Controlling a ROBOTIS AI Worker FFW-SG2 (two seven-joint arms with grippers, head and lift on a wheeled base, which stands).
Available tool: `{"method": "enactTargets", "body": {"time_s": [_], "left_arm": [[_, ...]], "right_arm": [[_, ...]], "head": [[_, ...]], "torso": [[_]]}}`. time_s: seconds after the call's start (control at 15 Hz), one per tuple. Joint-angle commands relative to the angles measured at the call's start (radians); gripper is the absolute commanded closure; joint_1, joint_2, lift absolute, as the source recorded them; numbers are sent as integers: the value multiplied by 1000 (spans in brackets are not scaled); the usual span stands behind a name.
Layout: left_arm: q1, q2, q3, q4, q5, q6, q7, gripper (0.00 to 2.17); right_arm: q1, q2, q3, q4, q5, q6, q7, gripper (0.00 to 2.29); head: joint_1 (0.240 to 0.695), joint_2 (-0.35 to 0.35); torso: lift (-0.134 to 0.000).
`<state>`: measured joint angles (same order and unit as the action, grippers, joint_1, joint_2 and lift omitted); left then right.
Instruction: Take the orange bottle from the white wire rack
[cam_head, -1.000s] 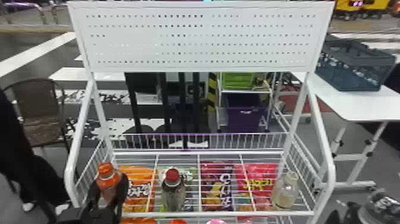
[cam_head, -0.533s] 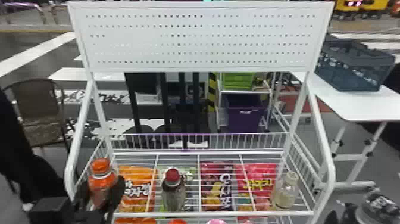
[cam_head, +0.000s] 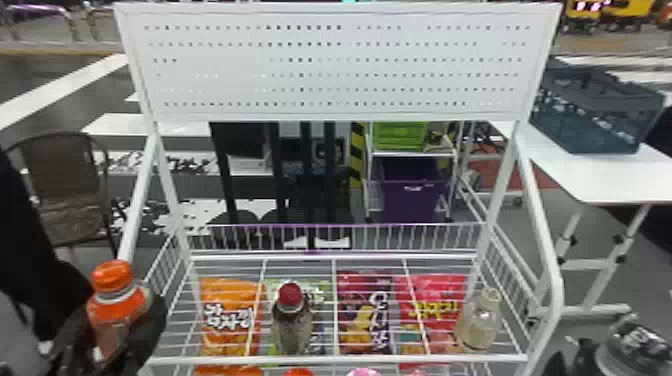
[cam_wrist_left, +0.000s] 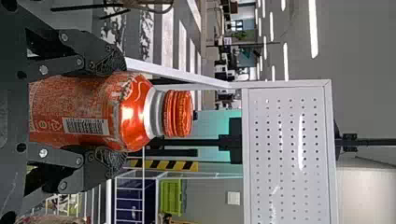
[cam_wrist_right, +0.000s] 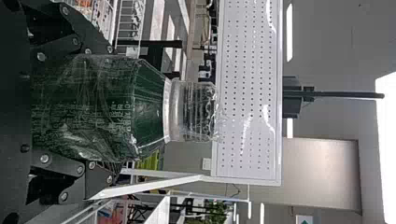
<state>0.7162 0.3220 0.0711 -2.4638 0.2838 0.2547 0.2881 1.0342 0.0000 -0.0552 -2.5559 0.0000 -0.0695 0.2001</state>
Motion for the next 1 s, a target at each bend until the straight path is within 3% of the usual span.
{"method": "enactTargets", "body": {"time_s": [0.0,0.93], "left_arm": [[25,-1,3,-3,-5,-37,-1,2145],[20,-4,3,5,-26,-50,9,2145]], "right_arm": [[4,1,0,-3,0,-2,-1,1126],[17,1,3,-6,0,-23,-1,1126]], "head": [[499,0],[499,0]], "torso": [[0],[0]]}}
